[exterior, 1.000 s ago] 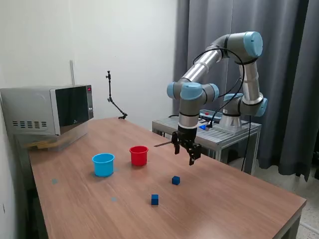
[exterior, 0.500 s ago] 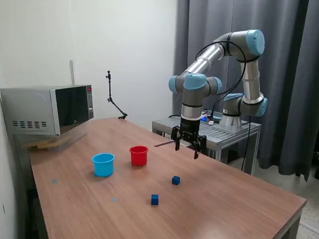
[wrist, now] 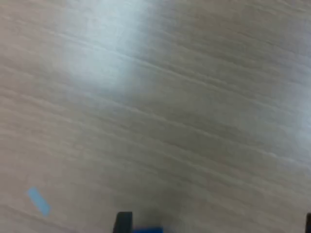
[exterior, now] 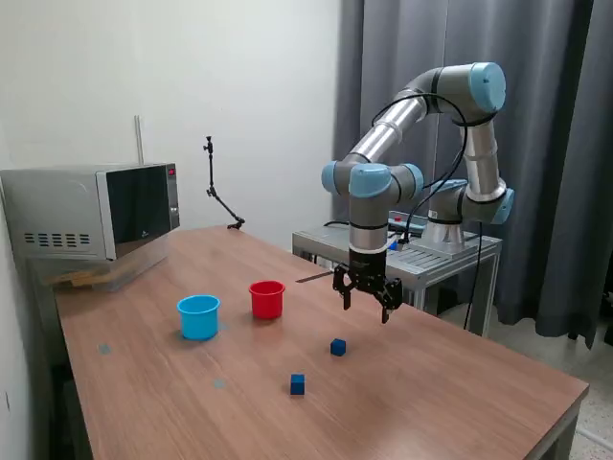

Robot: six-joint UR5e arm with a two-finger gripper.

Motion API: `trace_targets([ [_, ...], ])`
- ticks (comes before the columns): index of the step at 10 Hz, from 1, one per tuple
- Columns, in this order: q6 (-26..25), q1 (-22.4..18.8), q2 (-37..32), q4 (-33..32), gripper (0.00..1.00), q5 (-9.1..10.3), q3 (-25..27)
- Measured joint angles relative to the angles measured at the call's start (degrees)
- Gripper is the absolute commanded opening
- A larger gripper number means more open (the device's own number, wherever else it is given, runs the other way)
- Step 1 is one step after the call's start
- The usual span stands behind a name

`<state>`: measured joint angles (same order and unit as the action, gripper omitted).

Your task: Place red objects in the red bin, and blue objects in the blue bin.

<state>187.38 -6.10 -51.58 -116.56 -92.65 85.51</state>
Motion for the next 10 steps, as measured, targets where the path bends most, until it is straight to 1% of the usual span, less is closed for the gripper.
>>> trace_targets([
  [3,0.16,-0.04,2.11,-0.42,1.0,0.09,-0.49],
  [6,0.97,0.06,3.24,-0.6,1.0,0.1,-2.81],
  [10,1.31,0.65,5.07,-1.84,1.0,0.05,-4.24],
])
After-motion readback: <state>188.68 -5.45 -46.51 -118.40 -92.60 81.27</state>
